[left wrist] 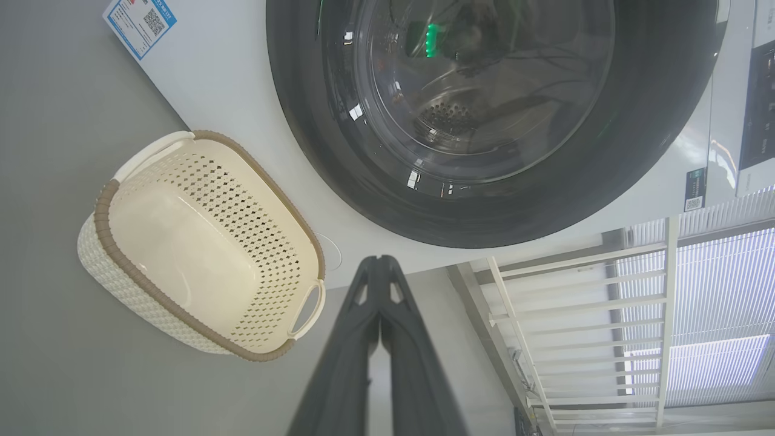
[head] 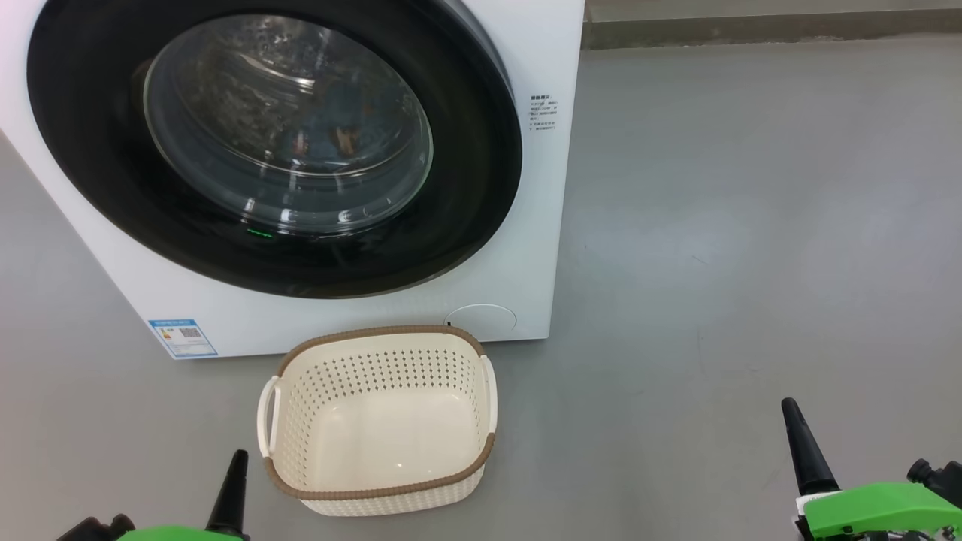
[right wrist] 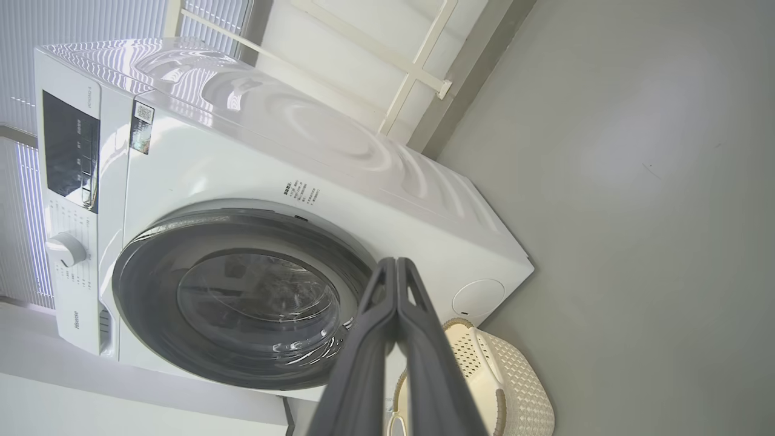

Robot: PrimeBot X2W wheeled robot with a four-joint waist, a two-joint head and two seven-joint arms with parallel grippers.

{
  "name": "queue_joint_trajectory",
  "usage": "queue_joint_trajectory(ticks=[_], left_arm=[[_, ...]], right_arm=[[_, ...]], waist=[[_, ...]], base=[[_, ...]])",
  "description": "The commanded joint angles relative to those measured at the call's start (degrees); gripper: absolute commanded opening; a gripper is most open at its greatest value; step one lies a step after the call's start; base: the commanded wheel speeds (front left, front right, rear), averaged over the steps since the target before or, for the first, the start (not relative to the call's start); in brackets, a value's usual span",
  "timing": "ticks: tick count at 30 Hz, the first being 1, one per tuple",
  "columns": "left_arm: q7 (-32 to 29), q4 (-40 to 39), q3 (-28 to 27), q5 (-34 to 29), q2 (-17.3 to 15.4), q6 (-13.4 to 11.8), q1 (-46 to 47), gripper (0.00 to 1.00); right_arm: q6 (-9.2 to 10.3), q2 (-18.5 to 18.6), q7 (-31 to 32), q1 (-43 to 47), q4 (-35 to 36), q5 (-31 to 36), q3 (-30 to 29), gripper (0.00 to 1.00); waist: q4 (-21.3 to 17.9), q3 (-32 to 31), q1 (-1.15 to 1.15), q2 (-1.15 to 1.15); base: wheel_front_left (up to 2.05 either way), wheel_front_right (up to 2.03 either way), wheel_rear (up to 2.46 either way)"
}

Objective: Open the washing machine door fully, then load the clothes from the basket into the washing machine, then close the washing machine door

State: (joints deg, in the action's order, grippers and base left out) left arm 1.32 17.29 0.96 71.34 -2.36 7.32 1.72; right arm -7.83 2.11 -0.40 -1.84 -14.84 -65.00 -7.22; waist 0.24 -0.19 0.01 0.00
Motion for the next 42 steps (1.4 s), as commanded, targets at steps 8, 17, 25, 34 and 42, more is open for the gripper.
queue_joint_trajectory(ticks=[8,17,25,34,42], left_arm=[[-1.6,-2.0,-2.6,5.1,-1.1,0.1,3.2,0.0],[-3.2,-2.4,-3.7,10.0,-1.2,0.1,3.6,0.0],[-4.6,-2.7,-4.7,14.3,-1.3,0.1,3.9,0.0],[-6.3,-3.1,-5.9,19.7,-1.3,0.2,4.2,0.0],[-7.0,-3.3,-6.5,21.7,-1.3,0.2,4.4,0.0]], right_arm=[[0.25,0.6,1.7,-3.1,1.2,-6.1,0.8,0.0],[0.28,0.7,3.2,-3.5,1.1,-12.3,0.7,0.0],[0.3,0.7,4.6,-3.8,1.0,-17.8,0.7,0.0],[0.33,0.7,6.3,-4.2,0.9,-24.6,0.7,0.0],[0.34,0.8,6.9,-4.3,0.8,-27.2,0.7,0.0]], waist=[[0.0,0.1,0.0,0.0],[-0.1,0.2,0.0,0.0],[-0.2,0.2,0.0,0.0],[-0.2,0.3,0.0,0.0],[-0.2,0.4,0.0,0.0]], base=[[0.0,0.0,0.0],[0.0,0.0,0.0],[0.0,0.0,0.0],[0.0,0.0,0.0],[0.0,0.0,0.0]])
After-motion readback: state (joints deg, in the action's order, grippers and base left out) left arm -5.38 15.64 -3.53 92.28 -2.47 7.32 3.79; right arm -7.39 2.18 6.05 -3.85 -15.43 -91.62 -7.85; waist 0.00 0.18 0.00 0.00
